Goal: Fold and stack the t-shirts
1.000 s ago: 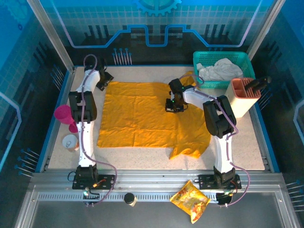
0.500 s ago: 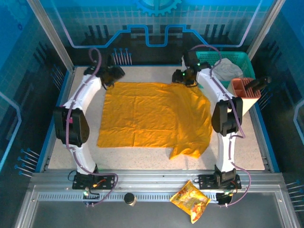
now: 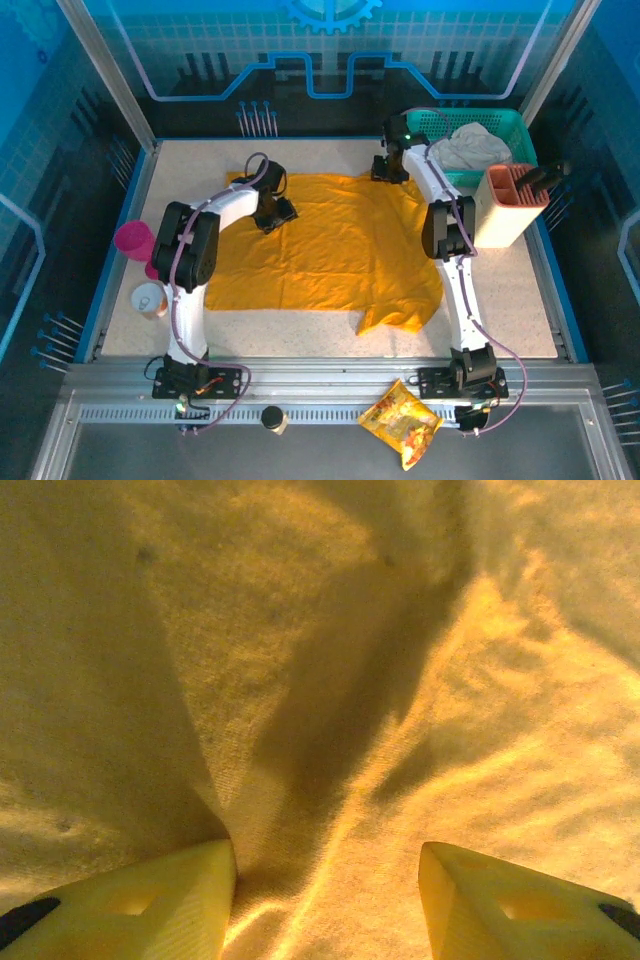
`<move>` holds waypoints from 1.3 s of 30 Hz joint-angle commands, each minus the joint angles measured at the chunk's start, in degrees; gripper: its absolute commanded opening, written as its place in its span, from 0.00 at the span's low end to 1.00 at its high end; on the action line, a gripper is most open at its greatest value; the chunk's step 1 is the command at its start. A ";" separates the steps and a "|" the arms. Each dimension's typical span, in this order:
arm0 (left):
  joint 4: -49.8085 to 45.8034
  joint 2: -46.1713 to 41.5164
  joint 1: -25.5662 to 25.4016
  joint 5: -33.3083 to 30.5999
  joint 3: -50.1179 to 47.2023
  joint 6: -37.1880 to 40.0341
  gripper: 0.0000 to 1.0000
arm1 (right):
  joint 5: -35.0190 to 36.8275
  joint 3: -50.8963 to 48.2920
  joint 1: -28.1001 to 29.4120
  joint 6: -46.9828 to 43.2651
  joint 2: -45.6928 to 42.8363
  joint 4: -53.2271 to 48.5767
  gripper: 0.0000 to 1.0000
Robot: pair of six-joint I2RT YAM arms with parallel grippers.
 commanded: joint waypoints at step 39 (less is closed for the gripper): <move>-2.58 2.57 -0.09 -0.51 -1.63 2.55 0.52 | -14.06 -0.92 -1.81 6.13 -2.69 16.16 0.00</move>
